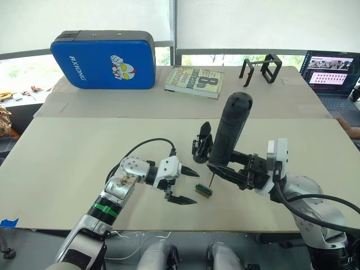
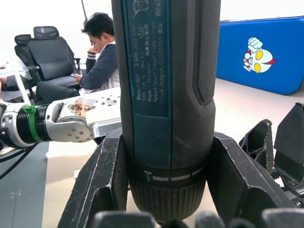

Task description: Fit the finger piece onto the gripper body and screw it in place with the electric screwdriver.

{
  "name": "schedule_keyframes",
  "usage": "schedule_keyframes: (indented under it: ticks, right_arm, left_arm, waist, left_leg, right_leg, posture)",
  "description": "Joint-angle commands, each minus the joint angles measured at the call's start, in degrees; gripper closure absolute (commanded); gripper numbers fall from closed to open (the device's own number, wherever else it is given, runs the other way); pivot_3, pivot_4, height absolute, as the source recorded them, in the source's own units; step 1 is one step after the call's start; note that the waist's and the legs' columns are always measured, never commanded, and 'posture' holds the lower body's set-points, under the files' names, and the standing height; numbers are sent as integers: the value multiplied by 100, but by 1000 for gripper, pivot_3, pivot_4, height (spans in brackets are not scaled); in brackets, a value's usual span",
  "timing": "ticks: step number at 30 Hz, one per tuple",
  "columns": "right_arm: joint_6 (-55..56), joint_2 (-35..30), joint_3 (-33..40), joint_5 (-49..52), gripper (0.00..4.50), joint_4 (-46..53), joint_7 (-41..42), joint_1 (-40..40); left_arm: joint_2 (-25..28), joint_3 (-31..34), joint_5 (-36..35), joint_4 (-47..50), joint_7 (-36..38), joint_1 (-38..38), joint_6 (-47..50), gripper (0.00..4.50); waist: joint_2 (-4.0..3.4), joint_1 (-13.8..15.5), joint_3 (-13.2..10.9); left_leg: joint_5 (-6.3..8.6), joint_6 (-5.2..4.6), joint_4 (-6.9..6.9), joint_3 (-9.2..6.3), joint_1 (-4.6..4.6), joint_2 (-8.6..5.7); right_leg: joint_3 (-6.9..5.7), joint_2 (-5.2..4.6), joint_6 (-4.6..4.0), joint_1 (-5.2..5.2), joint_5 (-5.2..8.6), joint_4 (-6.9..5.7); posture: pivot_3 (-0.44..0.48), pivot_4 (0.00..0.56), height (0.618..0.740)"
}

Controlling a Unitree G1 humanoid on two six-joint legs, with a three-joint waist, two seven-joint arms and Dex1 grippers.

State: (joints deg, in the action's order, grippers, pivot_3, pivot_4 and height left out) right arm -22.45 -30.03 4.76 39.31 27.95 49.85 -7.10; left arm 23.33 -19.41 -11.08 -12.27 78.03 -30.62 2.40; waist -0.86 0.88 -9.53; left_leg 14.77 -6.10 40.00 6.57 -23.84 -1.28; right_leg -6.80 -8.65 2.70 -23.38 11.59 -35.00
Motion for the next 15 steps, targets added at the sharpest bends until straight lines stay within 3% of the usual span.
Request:
schedule_keyframes:
  ticks: [1,15]
  right_arm:
    - [10,-52,65,208,2578,376,-10,-88]
    - [96,-225,306,295,2578,538,108,275]
  left_arm:
    - [-16,19,-6,68,-18,-87,-76,0]
    - [-26,20,13,44,-23,-98,-117,0]
  waist:
    - [0,-1,0]
    - [1,8,0]
  left_leg:
    - [0,0,0,0,0,0]
    - [0,-1,0,0,0,-1]
  right_leg:
    - [0,0,0,0,0,0]
    - [0,-1,0,1,0,1]
  posture:
    - [0,150,740]
    - [0,150,740]
